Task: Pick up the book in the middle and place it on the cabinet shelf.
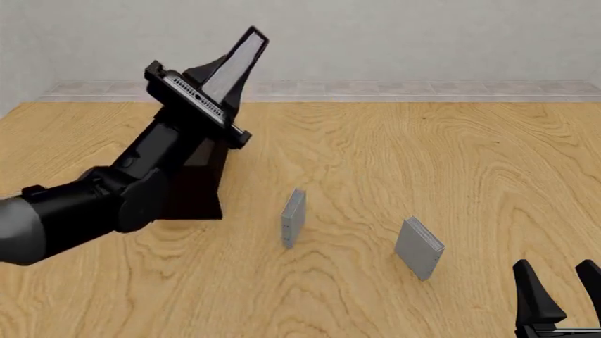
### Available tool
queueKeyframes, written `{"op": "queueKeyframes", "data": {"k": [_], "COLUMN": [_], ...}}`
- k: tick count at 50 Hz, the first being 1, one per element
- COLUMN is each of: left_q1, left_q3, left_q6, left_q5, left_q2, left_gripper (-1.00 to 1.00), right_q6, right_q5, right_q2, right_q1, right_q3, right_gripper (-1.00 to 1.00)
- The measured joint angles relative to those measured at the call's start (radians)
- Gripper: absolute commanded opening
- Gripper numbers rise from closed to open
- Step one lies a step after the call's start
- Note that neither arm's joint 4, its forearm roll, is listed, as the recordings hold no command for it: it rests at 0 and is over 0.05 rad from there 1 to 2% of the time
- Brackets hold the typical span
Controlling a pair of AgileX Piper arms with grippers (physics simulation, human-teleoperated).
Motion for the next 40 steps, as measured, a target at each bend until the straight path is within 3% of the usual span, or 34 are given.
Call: {"op": "queueKeyframes", "data": {"k": [40], "left_q1": [0.117], "left_q3": [-0.058], "left_q6": [0.213], "left_q5": [-0.118], "left_q2": [0.132], "left_gripper": [-1.00], "right_q6": [0.000], "right_q5": [0.000], "right_q2": [0.000], "right_q1": [0.000], "right_q3": [0.000], "right_gripper": [1.00]}}
